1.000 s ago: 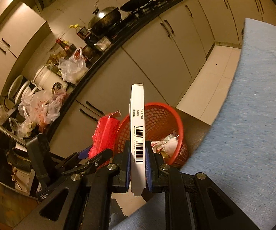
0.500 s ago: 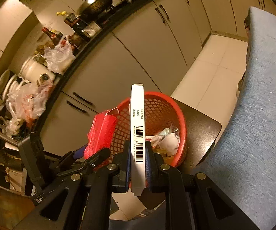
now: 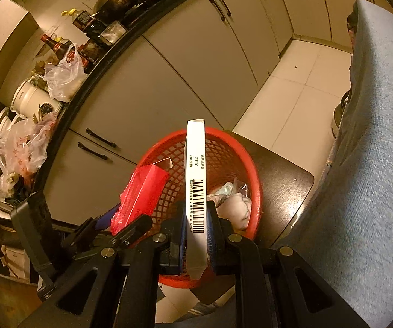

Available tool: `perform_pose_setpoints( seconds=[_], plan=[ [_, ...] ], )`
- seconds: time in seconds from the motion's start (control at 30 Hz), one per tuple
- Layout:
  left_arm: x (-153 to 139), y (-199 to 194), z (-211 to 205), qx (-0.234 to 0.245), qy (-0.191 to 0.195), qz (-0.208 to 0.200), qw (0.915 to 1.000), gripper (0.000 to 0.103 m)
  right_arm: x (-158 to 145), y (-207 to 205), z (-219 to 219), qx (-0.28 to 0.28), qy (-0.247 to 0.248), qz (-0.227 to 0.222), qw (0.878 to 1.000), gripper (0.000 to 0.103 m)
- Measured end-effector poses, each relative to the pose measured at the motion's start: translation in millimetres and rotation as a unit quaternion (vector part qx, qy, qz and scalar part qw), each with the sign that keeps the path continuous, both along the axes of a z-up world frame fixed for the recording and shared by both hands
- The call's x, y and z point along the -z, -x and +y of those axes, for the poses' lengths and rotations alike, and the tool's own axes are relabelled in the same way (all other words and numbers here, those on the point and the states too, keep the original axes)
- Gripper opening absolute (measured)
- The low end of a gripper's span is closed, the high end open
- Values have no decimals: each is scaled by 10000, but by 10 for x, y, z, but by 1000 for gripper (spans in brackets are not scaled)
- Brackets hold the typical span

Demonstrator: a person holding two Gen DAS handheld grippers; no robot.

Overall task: Collect trash
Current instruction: 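Carry the red box and white box to the wastebasket and release both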

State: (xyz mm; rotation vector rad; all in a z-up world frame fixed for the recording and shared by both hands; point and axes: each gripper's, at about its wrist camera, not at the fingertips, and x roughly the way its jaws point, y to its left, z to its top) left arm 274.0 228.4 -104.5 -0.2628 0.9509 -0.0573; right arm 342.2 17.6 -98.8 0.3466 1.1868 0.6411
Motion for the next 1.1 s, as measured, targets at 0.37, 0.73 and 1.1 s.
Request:
perform_pose_setpoints(
  seconds=[0.37,0.73,1.1],
  plan=[
    [20,-41,-3,31,111,20,9999,74,2,-18,50,-39,45,-24,10000,20],
    [-71,18,-75,153,92,-80,9998,76,-123,32,-98,129,-208,-42,9997,25],
    [-204,77,-155,177,35,-161,9997,78,-324,235,-366,276,-351,-206,9988,28]
  ],
)
